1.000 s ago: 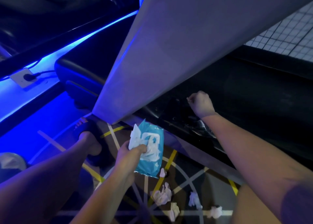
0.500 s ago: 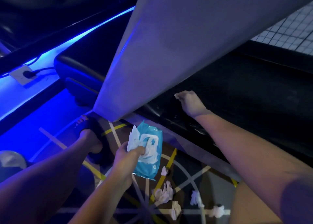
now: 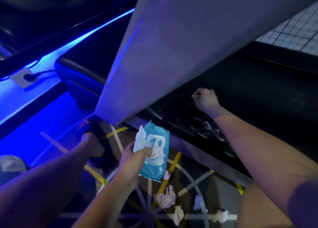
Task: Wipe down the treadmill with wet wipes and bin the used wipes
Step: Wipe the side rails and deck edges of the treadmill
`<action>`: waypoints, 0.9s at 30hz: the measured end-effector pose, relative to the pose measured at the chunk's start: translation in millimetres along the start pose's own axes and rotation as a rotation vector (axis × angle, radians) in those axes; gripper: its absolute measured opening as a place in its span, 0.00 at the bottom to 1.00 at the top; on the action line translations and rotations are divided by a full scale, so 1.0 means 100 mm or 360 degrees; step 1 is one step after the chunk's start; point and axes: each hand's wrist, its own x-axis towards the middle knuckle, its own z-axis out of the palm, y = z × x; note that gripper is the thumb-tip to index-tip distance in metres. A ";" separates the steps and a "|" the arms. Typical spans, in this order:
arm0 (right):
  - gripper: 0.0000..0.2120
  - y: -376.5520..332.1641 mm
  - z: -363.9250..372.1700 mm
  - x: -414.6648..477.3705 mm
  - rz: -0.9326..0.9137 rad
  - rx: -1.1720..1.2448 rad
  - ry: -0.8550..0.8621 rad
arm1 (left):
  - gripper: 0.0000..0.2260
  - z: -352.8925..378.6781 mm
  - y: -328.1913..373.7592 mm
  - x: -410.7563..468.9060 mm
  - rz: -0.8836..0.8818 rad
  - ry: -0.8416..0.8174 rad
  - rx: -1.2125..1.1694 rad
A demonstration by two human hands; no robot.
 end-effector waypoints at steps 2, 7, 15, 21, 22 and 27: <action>0.07 -0.01 -0.04 0.01 0.0029 0.0148 0.0026 | 0.18 0.00 0.00 -0.02 -0.0006 0.0006 -0.0007; 0.03 -0.12 -0.05 -0.03 0.0279 0.1326 -0.0086 | 0.17 -0.02 -0.01 -0.01 -0.0029 0.0053 -0.0005; 0.15 -0.27 0.24 0.00 -0.0009 0.0898 0.0001 | 0.19 -0.03 -0.01 0.02 -0.0020 0.0063 0.0004; 0.13 -0.21 0.33 0.04 -0.0169 0.0335 -0.0135 | 0.19 -0.04 -0.01 0.06 0.0015 0.0075 0.0020; 0.11 -0.16 0.32 0.06 -0.0165 0.0250 -0.0180 | 0.18 -0.04 -0.01 0.06 0.0018 0.0071 0.0018; 0.09 0.08 0.13 -0.03 -0.0244 -0.0109 -0.0346 | 0.17 0.03 0.02 0.03 0.0020 0.0042 0.0014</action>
